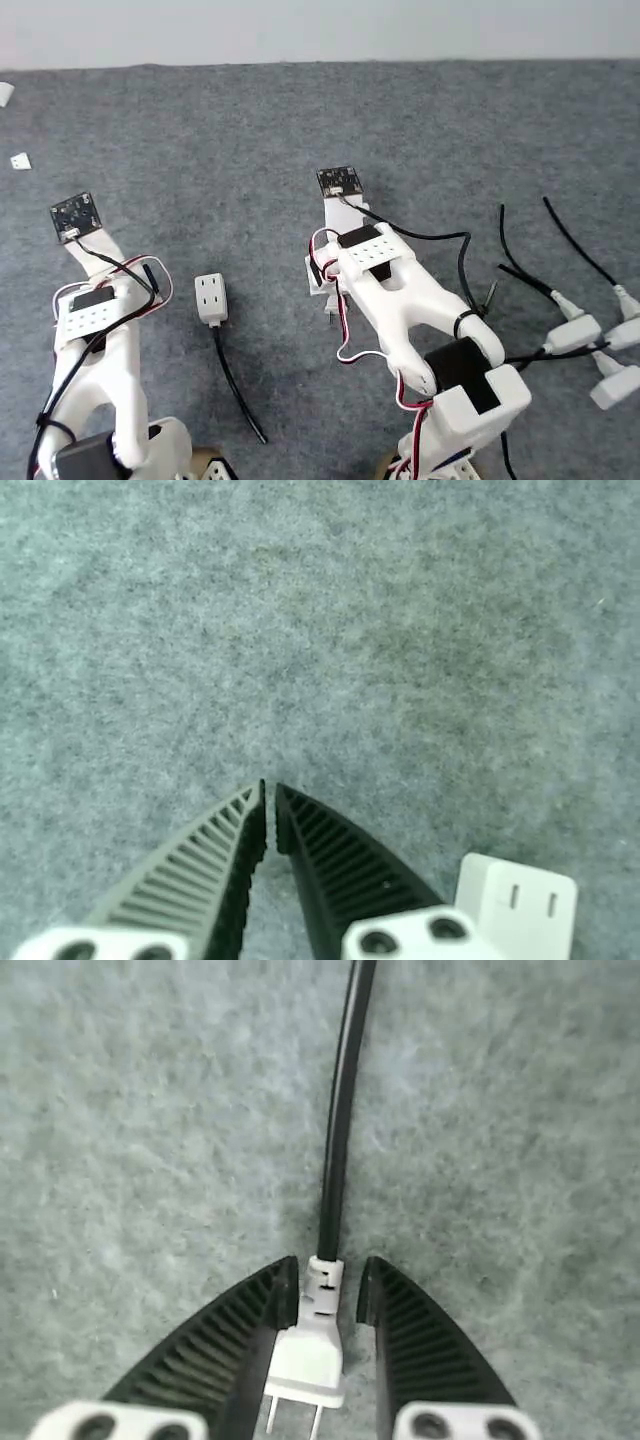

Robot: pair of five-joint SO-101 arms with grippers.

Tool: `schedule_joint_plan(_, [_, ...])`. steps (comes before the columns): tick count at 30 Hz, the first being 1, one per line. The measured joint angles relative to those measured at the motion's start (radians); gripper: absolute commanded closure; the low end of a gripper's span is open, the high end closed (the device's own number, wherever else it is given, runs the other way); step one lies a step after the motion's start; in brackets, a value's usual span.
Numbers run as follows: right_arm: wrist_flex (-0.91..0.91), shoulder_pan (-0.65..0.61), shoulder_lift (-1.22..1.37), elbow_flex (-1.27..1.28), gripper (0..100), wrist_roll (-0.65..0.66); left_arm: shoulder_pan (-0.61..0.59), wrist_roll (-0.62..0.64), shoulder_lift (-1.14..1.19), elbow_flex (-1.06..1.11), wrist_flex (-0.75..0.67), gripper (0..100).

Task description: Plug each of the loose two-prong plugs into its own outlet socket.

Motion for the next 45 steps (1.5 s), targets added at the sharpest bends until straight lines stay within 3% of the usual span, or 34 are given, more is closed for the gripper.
schedule_joint_plan(4, [0.0,0.0,0.0,0.0,93.9,0.0,0.0,0.0,0.0,0.0,0.0,99])
schedule_joint_plan(12, [0.003,0.0,0.0,0.0,88.6,0.0,0.0,0.0,0.0,0.0,0.0,99])
schedule_joint_plan(27, [0.066,0.0,0.064,-0.068,88.8,0.0,0.0,0.0,0.0,0.0,0.0,99])
schedule_joint_plan(33, [0.229,0.012,0.207,-0.27,94.3,0.0,0.0,0.0,0.0,0.0,0.0,99])
schedule_joint_plan(45, [0.236,0.017,0.213,-0.281,99.1,0.0,0.0,0.0,0.0,0.0,0.0,99])
